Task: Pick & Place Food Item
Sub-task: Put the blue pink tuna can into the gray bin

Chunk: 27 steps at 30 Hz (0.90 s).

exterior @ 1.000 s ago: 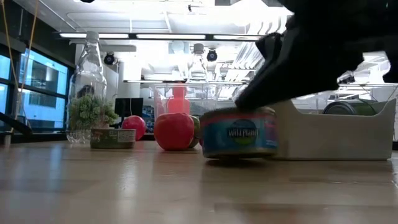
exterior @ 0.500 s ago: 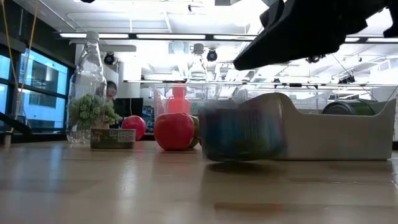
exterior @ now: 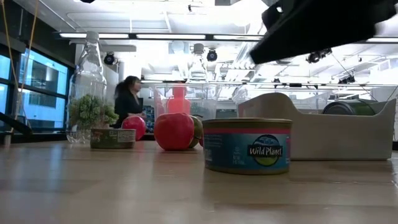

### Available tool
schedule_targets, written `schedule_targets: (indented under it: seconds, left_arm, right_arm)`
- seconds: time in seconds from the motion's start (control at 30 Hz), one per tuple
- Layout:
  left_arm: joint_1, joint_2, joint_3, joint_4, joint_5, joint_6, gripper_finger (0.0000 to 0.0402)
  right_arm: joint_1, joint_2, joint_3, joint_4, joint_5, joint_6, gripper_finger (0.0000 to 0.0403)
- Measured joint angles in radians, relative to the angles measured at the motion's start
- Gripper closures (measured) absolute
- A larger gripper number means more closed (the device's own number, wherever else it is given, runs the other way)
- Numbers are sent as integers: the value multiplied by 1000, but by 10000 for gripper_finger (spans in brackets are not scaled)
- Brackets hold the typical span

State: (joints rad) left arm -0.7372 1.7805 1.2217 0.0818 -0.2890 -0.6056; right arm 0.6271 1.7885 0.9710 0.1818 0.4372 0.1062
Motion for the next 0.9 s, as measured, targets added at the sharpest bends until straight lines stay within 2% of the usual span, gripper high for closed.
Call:
schedule_targets:
  seconds: [0.13,0.27,0.43,0.53,0.7,0.9]
  left_arm:
    - [-6,0,0,0,0,0,60]
    - [-10,0,0,0,2,0,60]
    - [-12,0,0,0,2,0,60]
    - [-12,0,0,0,2,0,60]
    - [-12,0,0,0,1,0,60]
    - [-13,0,0,0,0,0,60]
  right_arm:
    - [15,0,0,-17,-29,74,374]
    - [21,0,0,-48,-20,116,320]
    - [18,5,0,-150,-20,102,246]
    - [18,18,0,-170,-7,46,218]
    - [14,20,1,-187,39,21,207]
    - [15,59,0,-194,22,-13,209]
